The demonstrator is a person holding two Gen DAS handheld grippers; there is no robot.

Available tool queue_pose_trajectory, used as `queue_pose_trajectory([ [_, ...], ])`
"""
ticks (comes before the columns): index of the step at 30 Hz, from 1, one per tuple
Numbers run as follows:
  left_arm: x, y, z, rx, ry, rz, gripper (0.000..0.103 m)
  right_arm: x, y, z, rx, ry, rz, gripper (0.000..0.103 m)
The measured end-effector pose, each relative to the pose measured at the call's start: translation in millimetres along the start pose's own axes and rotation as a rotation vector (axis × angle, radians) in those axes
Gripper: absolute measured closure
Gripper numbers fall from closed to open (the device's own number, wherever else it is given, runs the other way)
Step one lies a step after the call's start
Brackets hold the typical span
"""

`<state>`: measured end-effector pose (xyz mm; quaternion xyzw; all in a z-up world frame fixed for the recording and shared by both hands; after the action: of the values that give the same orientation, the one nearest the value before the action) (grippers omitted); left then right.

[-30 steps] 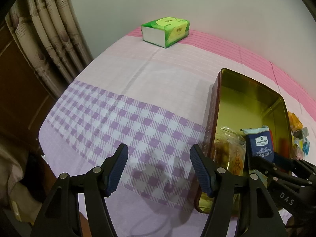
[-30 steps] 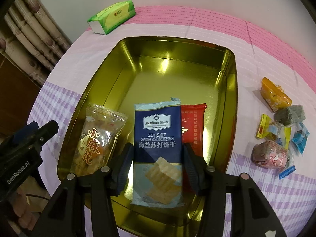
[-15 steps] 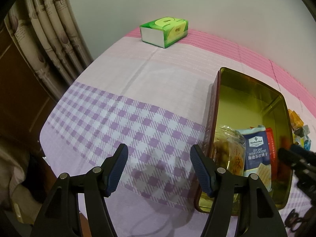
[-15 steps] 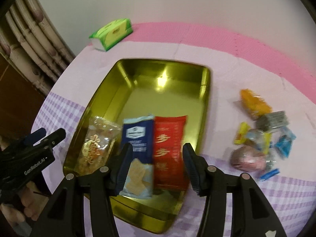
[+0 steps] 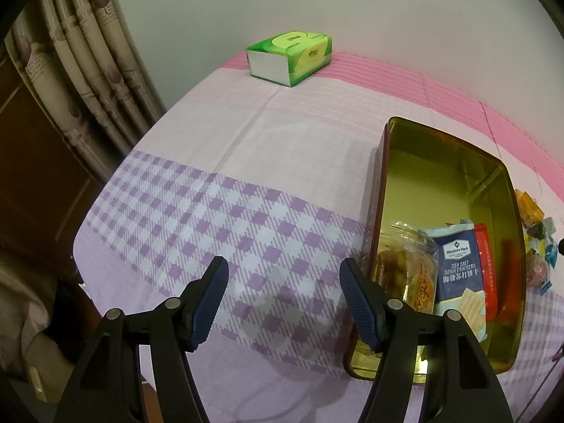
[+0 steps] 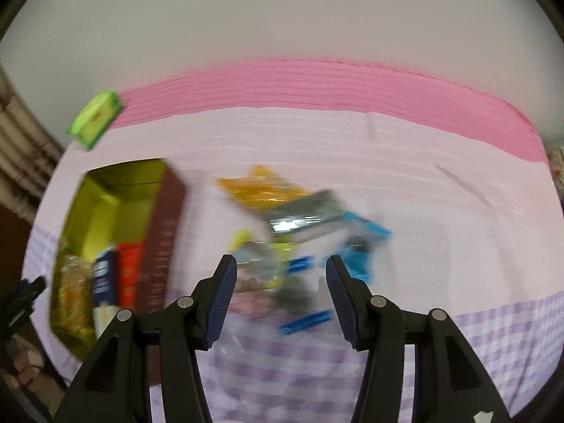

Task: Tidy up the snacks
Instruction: 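Grasp the blue-wrapped candy from the candy pile with the right tool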

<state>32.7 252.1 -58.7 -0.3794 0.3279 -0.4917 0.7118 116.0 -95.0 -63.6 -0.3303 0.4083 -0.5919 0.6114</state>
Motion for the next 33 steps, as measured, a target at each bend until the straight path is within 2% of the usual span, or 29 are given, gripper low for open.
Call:
queue_pose_trajectory([
  [5,1,0,0,0.001,0.009,0.006,0.037,31,20,8,-0.048,0.088,-0.022,0.052],
  [9,2,1,0,0.001,0.017,0.01,0.037,41,37,16,-0.078,0.128,-0.026,0.052],
  [16,4,4,-1,-0.002,0.038,0.03,0.037,51,62,22,-0.106,0.135,-0.054,0.053],
  [17,4,4,-1,-0.001,0.041,0.032,0.037,51,65,22,-0.107,0.134,-0.056,0.057],
  [19,6,4,-1,0.002,0.048,0.035,0.037,51,66,21,-0.1,0.124,-0.063,0.06],
  [23,12,1,-3,0.01,0.065,0.031,0.037,50,62,16,-0.073,0.072,-0.084,0.074],
  [27,20,-7,-1,0.041,0.092,0.055,0.037,55,57,8,-0.055,0.056,-0.07,0.075],
  [33,36,-30,7,0.093,0.115,0.023,0.037,68,47,-9,-0.014,0.033,-0.084,0.076],
])
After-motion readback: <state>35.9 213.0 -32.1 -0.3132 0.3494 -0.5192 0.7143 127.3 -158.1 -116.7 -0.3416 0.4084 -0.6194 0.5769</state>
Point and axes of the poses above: each gripper's, at about its wrist camera, not at the fingertips, and y roughly the way its jaws point, x to its right, z to its top, the point moved 4 cm from there along y, roughly the way its jaws point, and after that the axes turned 2 degrees about y, right-handed, at the moved point
